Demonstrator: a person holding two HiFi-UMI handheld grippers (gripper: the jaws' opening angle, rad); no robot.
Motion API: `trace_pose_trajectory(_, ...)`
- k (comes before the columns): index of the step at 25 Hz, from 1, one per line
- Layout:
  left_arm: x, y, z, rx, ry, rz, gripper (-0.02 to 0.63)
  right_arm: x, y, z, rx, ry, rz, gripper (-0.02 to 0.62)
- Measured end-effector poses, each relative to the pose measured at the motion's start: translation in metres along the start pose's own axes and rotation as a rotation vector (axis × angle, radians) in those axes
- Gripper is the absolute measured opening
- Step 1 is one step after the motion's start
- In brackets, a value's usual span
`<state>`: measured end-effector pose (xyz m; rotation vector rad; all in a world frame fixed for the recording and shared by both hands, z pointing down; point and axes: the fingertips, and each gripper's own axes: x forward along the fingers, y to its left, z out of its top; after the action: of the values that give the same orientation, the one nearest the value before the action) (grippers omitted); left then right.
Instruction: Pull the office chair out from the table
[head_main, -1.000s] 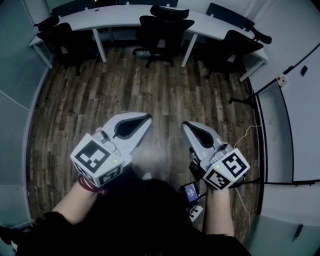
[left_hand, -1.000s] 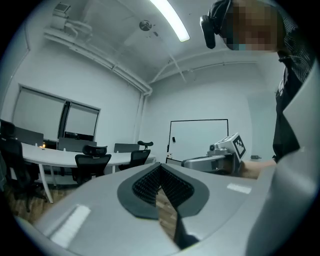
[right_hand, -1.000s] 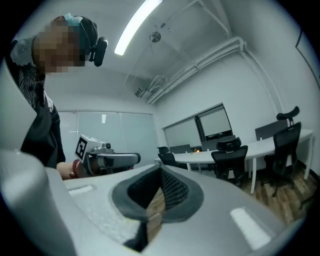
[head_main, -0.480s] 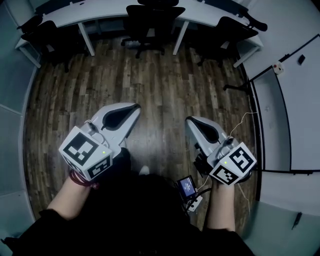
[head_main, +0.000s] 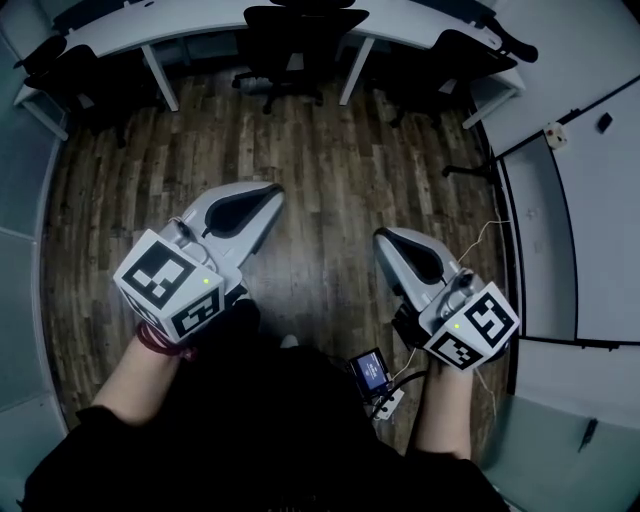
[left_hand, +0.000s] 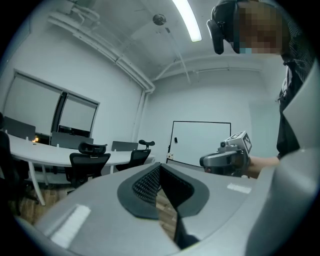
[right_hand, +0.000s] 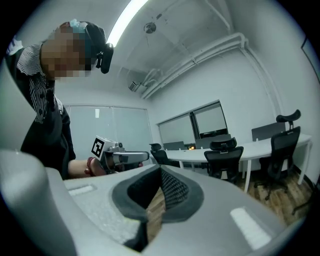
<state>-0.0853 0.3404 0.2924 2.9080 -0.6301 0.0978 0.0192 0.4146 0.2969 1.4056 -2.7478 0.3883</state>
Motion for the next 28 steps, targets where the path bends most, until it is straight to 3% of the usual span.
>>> trace_pose_trajectory(6,0.004,0.036,-0.001,-0.028,-0.004,-0.003,0.0,0.026,-0.006,0.012,-0.015,0.011,-0.014,0.0)
trace_pose_trajectory(15,-0.005,0.112,0.0,-0.04,0.006,-0.042,0.0,0.129,-0.013,0.024,0.002,0.053,0.022,0.0)
trace_pose_trajectory(28,-0.044,0.219,0.007,-0.004,-0.05,0.025,0.0,0.253,-0.008,0.034,-0.016,0.074,0.071,0.0)
